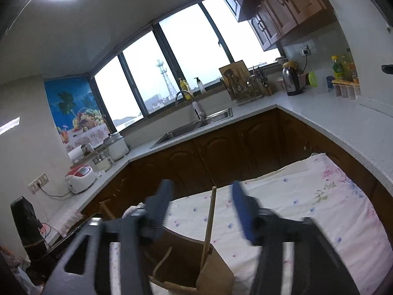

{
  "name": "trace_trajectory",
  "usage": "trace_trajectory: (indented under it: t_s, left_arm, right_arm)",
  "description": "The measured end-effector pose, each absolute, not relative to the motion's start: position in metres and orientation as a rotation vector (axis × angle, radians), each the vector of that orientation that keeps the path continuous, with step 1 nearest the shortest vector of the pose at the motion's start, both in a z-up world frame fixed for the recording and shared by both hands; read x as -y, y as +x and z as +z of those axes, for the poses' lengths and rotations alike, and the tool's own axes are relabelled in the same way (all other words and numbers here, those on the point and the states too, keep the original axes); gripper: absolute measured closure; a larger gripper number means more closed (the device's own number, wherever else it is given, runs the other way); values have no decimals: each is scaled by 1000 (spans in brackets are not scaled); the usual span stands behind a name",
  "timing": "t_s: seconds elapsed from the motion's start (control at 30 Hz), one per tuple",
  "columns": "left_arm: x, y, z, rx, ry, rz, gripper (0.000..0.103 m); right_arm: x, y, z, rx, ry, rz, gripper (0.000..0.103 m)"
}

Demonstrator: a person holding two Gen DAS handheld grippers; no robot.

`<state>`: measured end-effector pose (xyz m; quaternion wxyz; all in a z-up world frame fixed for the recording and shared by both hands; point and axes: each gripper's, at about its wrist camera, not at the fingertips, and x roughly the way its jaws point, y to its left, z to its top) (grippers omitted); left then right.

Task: Organize utensils
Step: 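Lower the left tool's chopstick into the holder and open it while the right tool releases its own, then withdraw both open tools from the holder back toward the utensils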

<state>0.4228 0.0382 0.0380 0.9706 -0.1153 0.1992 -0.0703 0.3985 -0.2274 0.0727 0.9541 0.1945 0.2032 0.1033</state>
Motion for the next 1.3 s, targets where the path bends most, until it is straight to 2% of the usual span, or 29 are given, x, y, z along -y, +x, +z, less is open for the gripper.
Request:
trace_trajectory:
  t_s: [0.1,0.17,0.2,0.3,0.93,1.3]
  left_arm:
    - [-42,410,40,-391,-239,-139,47]
    - [-43,401,40,-393,-232,-129,30]
    - [-45,394,40,-391,-234,-125,26]
    - [-50,372,40,-405,-238,-113,18]
    - [-77,215,34,-577,-286,-88,14]
    - [-60,197,20,-692,-259,-94,16]
  right_arm:
    - [229,386,78,-400,405,217,24]
    - [230,375,80,-404,410,233,17]
    - [230,372,80,-408,410,238,14]
    - [231,352,81,-425,397,247,14]
    - [226,204,46,-557,284,188,14]
    - [223,172,2,-653,268,176,16]
